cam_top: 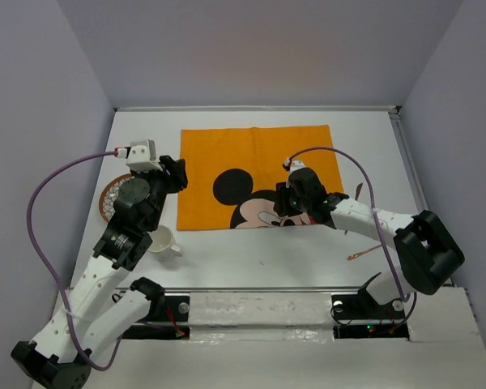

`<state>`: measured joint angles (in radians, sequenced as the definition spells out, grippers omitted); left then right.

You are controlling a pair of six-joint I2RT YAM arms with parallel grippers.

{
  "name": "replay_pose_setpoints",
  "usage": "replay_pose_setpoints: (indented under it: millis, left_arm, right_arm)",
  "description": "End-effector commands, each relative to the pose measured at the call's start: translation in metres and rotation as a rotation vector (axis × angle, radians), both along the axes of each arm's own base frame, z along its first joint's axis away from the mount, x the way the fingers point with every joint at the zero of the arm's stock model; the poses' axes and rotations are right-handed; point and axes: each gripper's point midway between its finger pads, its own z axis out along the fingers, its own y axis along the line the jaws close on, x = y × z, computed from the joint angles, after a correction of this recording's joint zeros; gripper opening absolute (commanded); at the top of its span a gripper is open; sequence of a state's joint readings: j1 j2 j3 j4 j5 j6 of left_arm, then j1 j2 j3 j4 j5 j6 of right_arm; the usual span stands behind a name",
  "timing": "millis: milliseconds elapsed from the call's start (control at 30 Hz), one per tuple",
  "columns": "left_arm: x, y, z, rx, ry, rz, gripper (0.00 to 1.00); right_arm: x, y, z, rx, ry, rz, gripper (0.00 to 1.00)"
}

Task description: Set the dinner table for one person

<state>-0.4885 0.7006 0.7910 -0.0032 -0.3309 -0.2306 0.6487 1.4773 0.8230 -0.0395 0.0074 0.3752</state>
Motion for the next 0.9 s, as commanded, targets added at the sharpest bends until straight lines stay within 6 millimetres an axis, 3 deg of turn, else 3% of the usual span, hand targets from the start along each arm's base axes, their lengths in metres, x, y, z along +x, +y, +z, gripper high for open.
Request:
replay_pose_setpoints:
  millis: [0, 167, 333, 433, 667, 867]
  left_arm:
    - [-0.002, -0.002, 0.013, -0.001, -0.055, -0.024, 0.58]
    - [-0.005, -0.001, 0.016, -0.007, -0.066, -0.030, 0.58]
    - [-0.006, -0.003, 0.018, -0.011, -0.071, -0.043, 0.57]
    - [-0.008, -0.003, 0.020, -0.016, -0.078, -0.046, 0.57]
    - [-0.009, -0.004, 0.022, -0.022, -0.085, -0.054, 0.57]
    - [-0.010, -0.005, 0.023, -0.024, -0.088, -0.062, 0.57]
  right_arm:
    - [0.000, 0.000, 0.004, -0.077, -0.060, 0.052, 0.46]
    - [-0.003, 0.024, -0.018, -0.163, -0.048, 0.084, 0.46]
    - [-0.010, 0.039, -0.049, -0.293, -0.008, 0.103, 0.41]
    - [-0.016, 0.047, -0.057, -0.302, 0.013, 0.111, 0.35]
    - [-0.041, 0.068, -0.063, -0.264, 0.051, 0.130, 0.33]
    - [-0.046, 0.063, -0.059, -0.257, 0.043, 0.111, 0.32]
